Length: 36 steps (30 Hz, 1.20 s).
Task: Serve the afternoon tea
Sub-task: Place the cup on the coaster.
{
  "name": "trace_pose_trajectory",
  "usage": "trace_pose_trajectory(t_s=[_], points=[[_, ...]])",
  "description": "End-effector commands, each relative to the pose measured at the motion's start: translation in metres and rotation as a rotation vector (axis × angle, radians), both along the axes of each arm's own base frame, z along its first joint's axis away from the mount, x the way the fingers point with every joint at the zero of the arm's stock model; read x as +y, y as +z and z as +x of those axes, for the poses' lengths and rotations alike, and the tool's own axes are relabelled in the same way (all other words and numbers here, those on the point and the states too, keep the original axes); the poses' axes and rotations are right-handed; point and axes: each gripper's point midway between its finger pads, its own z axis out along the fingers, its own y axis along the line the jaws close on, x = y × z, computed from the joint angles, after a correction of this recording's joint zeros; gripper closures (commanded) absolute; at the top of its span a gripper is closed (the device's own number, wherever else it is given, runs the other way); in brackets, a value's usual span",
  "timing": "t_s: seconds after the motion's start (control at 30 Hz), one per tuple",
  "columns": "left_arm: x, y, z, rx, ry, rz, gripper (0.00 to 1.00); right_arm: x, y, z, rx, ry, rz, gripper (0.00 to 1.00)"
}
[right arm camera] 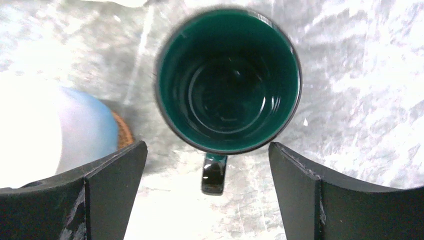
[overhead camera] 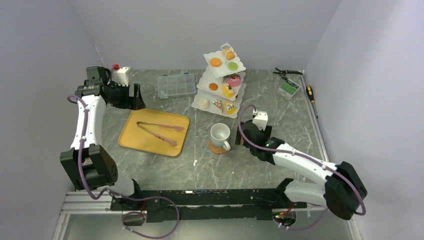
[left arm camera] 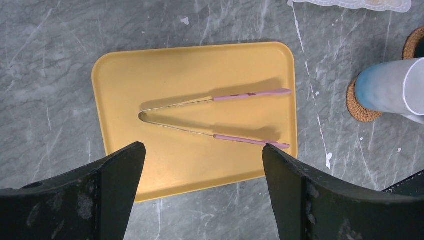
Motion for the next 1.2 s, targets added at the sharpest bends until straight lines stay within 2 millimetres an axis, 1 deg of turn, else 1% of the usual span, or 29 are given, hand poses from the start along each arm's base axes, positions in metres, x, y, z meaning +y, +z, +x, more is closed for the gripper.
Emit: trace_pose_trajectory(t_s=[0.0,0.07,0.1,0.13,0.17,0.23,0.3,0.4,0.43,0.47,0.5,0.57,0.6,0.63,0.7,0.73,0.77,0.8,0.87,0.97,1.07,1.17], points=[[-0.002,0.023,0.009,-0.073,-0.007,-0.007,0.07,0.012,0.072,0.016,-0.125,0.036,0.073,0.01],[-0.001,0.023,0.011,-0.080,0.006,-0.004,0.07,0.015,0.106,0.022,-0.186,0.075,0.092,0.00],[0.000,0.022,0.012,-0.080,0.006,-0.003,0.07,0.016,0.127,0.028,-0.223,0.088,0.105,0.00],[0.000,0.022,0.012,-0.079,0.005,-0.004,0.07,0.014,0.144,0.034,-0.249,0.095,0.107,0.00],[0.000,0.021,0.014,-0.075,0.004,-0.003,0.07,0.010,0.158,0.040,-0.267,0.098,0.107,0.00],[0.004,0.019,0.017,-0.071,0.019,0.006,0.07,-0.003,0.179,0.055,-0.291,0.074,0.098,0.00],[0.014,0.016,0.025,-0.079,0.075,0.035,0.07,-0.027,0.190,0.070,-0.305,0.018,0.087,0.00],[0.033,0.010,0.041,-0.123,0.145,0.084,0.07,-0.079,0.199,0.092,-0.347,-0.101,0.132,0.00],[0.037,0.007,0.045,-0.130,0.157,0.089,0.07,-0.099,0.197,0.097,-0.354,-0.149,0.149,0.00],[0.040,0.003,0.049,-0.131,0.166,0.089,0.07,-0.114,0.189,0.103,-0.339,-0.186,0.175,0.00],[0.043,-0.001,0.053,-0.135,0.177,0.087,0.07,-0.135,0.181,0.108,-0.328,-0.243,0.186,0.00],[0.046,-0.017,0.060,-0.136,0.198,0.080,0.06,-0.174,0.163,0.110,-0.320,-0.382,0.177,0.00],[0.045,-0.023,0.063,-0.152,0.205,0.070,0.07,-0.186,0.157,0.111,-0.336,-0.427,0.162,0.00],[0.046,-0.034,0.064,-0.168,0.213,0.069,0.07,-0.195,0.150,0.111,-0.364,-0.467,0.140,0.00],[0.046,-0.051,0.067,-0.216,0.223,0.065,0.07,-0.211,0.136,0.112,-0.442,-0.527,0.089,0.00],[0.045,-0.059,0.067,-0.236,0.225,0.065,0.07,-0.218,0.123,0.111,-0.458,-0.555,0.065,0.00],[0.045,-0.067,0.066,-0.248,0.228,0.061,0.07,-0.222,0.116,0.113,-0.450,-0.567,0.043,0.00],[0.043,-0.078,0.064,-0.249,0.229,0.054,0.07,-0.223,0.107,0.116,-0.426,-0.553,0.018,0.00],[0.040,-0.093,0.062,-0.255,0.229,0.035,0.07,-0.225,0.089,0.120,-0.377,-0.542,-0.016,0.00],[0.036,-0.107,0.062,-0.290,0.238,0.011,0.07,-0.228,0.066,0.120,-0.339,-0.518,-0.071,0.00],[0.035,-0.117,0.061,-0.327,0.249,0.005,0.07,-0.225,0.056,0.119,-0.337,-0.479,-0.088,0.00],[0.031,-0.130,0.056,-0.329,0.240,-0.006,0.06,-0.221,0.053,0.118,-0.371,-0.444,-0.090,0.00]])
